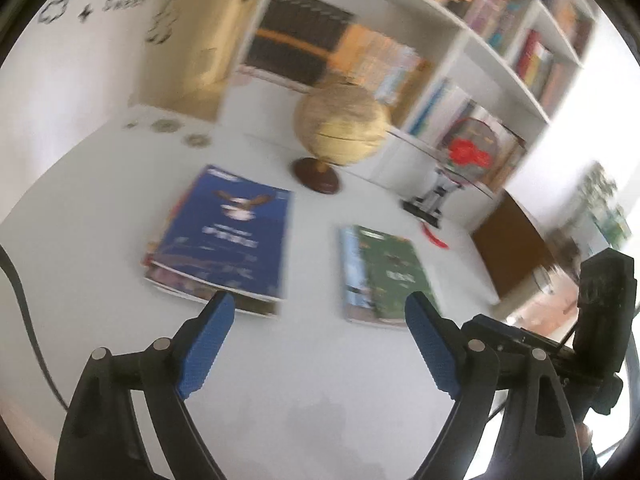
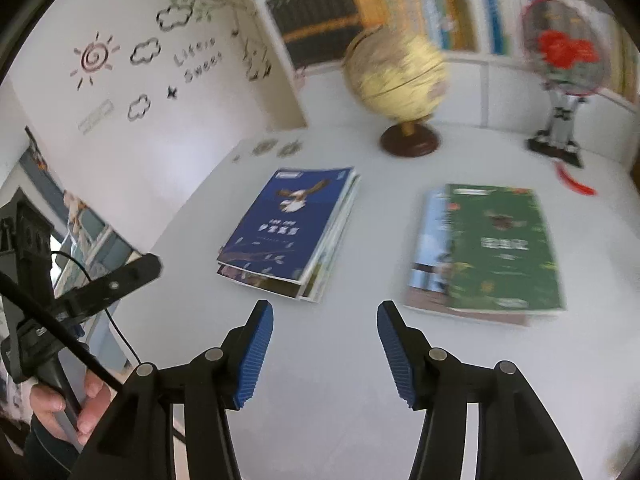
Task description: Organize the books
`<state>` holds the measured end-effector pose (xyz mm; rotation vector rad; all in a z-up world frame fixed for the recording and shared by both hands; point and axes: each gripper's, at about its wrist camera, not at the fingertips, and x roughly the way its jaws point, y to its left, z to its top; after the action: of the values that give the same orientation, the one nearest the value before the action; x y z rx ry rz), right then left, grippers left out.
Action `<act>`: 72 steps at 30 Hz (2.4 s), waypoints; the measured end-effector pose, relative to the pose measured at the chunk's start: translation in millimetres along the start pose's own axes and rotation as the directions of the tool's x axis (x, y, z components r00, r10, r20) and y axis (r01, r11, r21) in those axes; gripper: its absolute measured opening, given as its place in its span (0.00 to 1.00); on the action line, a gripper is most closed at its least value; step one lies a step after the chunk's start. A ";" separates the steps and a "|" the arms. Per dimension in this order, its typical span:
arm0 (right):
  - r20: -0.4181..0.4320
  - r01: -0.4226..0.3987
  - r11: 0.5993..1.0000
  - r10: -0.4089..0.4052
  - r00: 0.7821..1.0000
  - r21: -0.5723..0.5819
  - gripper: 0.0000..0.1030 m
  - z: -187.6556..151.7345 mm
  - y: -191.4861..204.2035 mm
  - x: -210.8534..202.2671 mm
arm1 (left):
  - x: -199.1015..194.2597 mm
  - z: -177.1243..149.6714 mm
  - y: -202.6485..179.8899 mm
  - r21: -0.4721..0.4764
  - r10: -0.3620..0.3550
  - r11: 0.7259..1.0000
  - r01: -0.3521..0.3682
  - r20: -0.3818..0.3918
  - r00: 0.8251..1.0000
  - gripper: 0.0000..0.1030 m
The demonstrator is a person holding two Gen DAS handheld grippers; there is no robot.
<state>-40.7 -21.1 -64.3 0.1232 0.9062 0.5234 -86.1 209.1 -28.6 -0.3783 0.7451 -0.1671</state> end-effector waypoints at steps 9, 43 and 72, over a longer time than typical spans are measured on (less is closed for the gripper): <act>0.107 0.026 0.986 -0.044 0.993 0.164 0.52 -51.7 -77.0 -98.8 | -24.2 -30.7 -90.3 0.109 -0.018 0.994 0.012 0.056 0.998 0.84; -0.076 0.239 0.919 -0.226 0.971 0.314 0.48 9.5 -264.2 79.5 | 296.2 -3.7 -103.0 0.203 -0.075 0.968 0.151 -0.341 0.937 0.85; -0.201 0.185 0.970 -0.152 0.968 0.160 0.44 -23.7 -204.9 110.6 | 261.6 -44.1 -84.1 0.216 -0.064 0.962 0.164 -0.406 0.912 0.70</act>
<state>74.4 -148.3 -223.5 0.1587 1.1365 0.2975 72.1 46.3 -189.6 -0.1493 1.0898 -0.4542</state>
